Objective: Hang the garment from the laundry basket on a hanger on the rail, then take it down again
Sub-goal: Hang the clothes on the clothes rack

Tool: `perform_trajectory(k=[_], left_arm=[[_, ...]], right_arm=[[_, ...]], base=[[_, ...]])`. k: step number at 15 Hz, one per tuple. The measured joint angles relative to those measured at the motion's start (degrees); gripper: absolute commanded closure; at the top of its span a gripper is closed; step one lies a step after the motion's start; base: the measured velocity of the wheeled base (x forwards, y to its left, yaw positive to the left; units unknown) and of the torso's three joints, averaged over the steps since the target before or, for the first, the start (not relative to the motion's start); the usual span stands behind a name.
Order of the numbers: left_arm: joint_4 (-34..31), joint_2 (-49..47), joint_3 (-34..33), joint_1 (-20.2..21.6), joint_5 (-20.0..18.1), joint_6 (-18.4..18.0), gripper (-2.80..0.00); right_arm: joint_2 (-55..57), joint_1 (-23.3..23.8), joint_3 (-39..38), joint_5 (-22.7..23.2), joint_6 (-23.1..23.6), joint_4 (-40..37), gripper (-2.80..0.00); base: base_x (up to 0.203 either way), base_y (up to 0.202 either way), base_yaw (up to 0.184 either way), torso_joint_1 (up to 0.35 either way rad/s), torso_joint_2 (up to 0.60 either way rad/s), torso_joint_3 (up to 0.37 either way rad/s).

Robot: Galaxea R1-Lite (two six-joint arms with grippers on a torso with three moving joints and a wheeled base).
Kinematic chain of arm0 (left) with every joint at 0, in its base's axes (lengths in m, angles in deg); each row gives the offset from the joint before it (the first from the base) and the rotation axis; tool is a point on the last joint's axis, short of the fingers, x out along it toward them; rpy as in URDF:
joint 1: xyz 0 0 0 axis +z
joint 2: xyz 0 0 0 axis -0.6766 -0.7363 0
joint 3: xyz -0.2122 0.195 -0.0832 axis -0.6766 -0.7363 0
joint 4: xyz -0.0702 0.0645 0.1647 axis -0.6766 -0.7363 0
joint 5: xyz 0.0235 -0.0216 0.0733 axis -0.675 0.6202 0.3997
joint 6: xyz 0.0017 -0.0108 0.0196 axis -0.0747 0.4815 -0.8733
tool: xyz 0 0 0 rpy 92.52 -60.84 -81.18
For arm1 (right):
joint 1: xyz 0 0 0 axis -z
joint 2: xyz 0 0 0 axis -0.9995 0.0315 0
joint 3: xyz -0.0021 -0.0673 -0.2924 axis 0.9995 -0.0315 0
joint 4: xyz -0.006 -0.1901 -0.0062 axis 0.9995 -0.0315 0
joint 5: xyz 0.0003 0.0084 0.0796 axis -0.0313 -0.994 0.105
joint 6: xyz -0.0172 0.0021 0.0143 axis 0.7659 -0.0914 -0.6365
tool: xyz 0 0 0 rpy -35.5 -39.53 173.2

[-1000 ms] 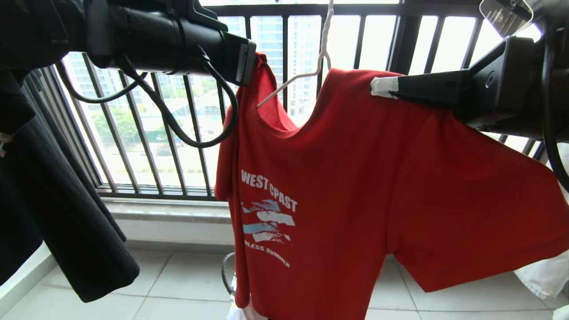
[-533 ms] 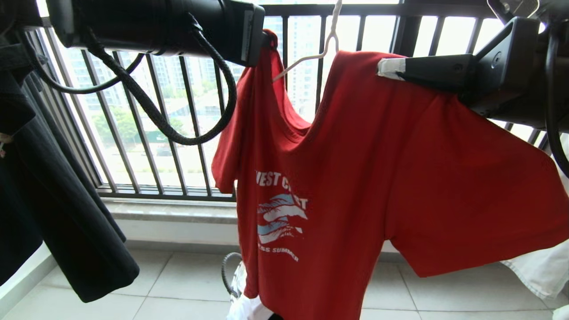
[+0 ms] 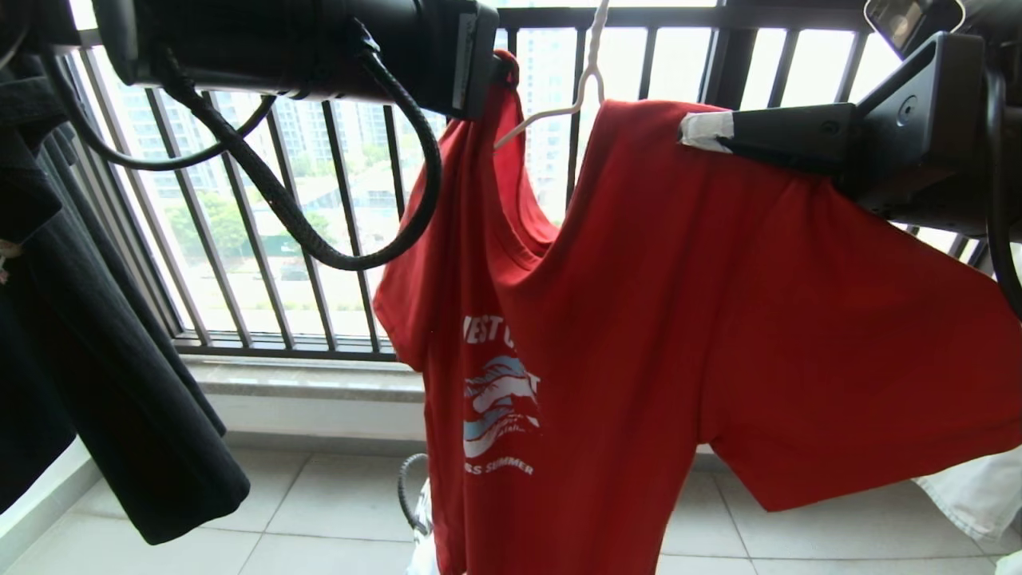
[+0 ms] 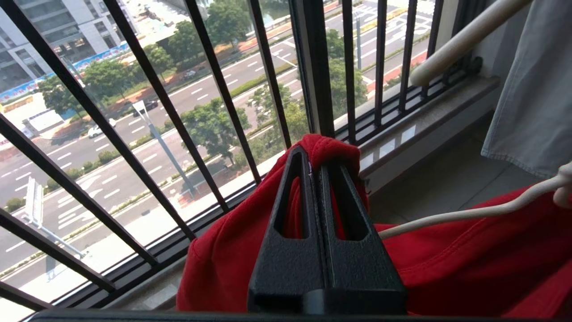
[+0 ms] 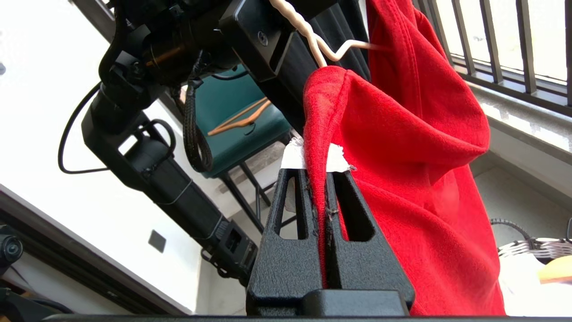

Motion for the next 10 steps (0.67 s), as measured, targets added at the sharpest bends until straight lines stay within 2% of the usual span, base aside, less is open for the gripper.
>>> perform_trajectory(k=[10], left_arm=[[0.12, 2.08, -1.76, -4.83, 0.16, 1.37, 0.0]], right_arm=[[1.45, 1.51, 1.69, -1.44, -0.28, 0.13, 0.0]], base=[[0.0, 0.0, 0.0, 0.0, 0.0, 0.0]])
